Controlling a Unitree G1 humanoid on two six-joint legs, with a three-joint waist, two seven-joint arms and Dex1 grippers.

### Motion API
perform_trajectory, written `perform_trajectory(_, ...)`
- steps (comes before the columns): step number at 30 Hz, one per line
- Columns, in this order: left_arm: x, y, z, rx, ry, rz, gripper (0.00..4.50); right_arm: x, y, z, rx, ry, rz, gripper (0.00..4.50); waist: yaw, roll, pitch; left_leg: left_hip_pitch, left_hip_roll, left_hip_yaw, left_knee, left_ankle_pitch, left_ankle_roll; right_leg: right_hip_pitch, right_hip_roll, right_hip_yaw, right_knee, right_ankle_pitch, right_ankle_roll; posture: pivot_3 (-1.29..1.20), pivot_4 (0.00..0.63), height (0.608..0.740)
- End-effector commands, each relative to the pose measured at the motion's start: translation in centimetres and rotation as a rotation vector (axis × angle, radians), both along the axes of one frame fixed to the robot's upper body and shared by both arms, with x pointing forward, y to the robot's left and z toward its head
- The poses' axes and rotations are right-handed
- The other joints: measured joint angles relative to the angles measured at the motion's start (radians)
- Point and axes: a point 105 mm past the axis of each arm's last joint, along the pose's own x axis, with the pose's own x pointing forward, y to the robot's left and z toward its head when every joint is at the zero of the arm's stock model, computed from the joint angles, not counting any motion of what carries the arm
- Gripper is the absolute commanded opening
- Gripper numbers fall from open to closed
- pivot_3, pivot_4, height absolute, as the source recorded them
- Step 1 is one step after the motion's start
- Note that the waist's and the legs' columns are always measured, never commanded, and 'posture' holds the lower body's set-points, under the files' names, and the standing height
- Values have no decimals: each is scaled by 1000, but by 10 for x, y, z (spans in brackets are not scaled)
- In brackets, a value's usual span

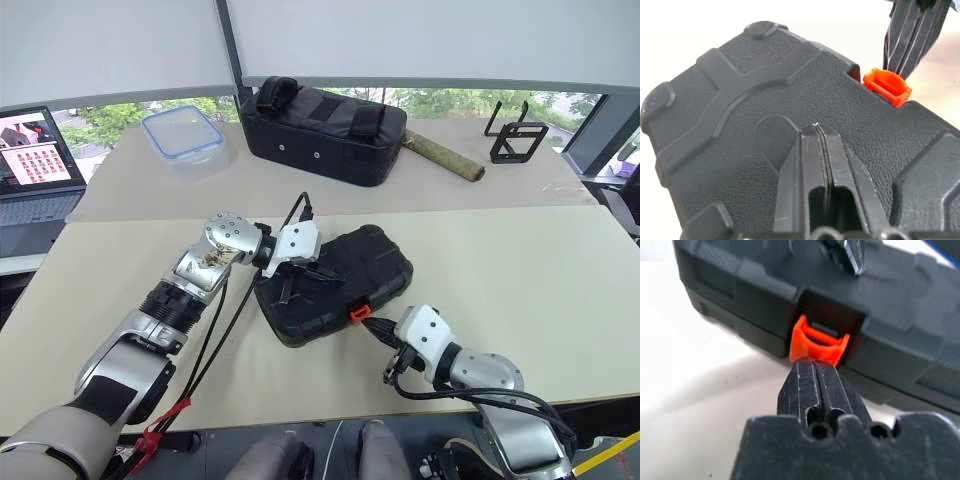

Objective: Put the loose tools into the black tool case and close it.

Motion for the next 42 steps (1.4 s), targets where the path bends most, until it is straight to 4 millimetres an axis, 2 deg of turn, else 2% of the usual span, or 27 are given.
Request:
perform_trajectory(1,-1,18,-27,87,59,52,25,2,0,19,31,-59,10,0,-2,0,0,0,0,0,0,0,0,0,0,0,0,0,0,0,150,714)
perform_trajectory(6,-1,23,-27,72,66,86,25,1,-4,17,23,-27,22,0,-1,1,0,1,1,0,-1,0,0,0,1,0,0,0,0,0,150,714)
perform_trajectory(10,-1,28,-25,59,79,111,25,-8,-10,16,4,19,59,0,1,1,0,1,0,0,-1,0,0,0,1,0,0,0,0,0,150,714)
perform_trajectory(14,-1,27,-27,59,75,112,25,-18,-4,6,-26,70,116,0,1,1,-1,1,1,0,-2,0,0,1,1,0,-1,0,0,0,150,714)
perform_trajectory(16,-2,23,-26,57,69,107,25,-12,2,4,-18,58,107,0,0,1,-1,1,1,0,-2,0,0,1,1,0,-1,0,0,0,150,714)
perform_trajectory(20,-3,18,-26,57,63,93,25,9,10,13,18,-2,57,0,1,1,-1,2,1,0,-2,0,0,1,-2,0,-1,0,0,0,150,714)
perform_trajectory(24,-3,20,-28,64,63,95,25,13,11,23,33,-10,56,0,3,1,-1,2,0,0,-2,0,0,2,-1,-1,-1,0,0,0,150,714)
perform_trajectory(31,-2,39,-27,44,99,157,25,-10,-5,22,-14,72,95,0,2,1,-1,2,0,0,-2,0,0,2,-2,-1,-1,0,0,0,150,714)
perform_trajectory(33,-1,46,-24,21,114,193,533,-14,-13,24,-29,84,92,0,-2,2,-1,3,1,0,-2,0,0,2,-2,0,-1,0,0,0,150,714)
perform_trajectory(35,-4,71,-10,-33,133,247,853,-21,-34,32,-52,134,98,574,-6,2,-1,3,1,0,-4,0,0,2,-3,1,-1,0,0,0,150,714)
perform_trajectory(37,-9,94,0,-67,140,297,1574,-28,-48,41,-57,179,115,1100,-15,3,-2,4,1,1,-7,0,0,0,-3,2,-1,0,0,0,150,714)
perform_trajectory(39,-28,123,12,-101,193,323,2165,-33,-66,57,-37,242,136,1753,-25,4,-2,5,2,2,-12,0,-1,-1,-3,2,-2,-1,0,0,150,714)
perform_trajectory(42,-70,167,25,-75,335,354,3241,-41,-91,85,-9,333,172,2864,-26,5,0,5,4,3,-15,0,-1,-2,-3,1,-3,-1,-2,0,150,714)
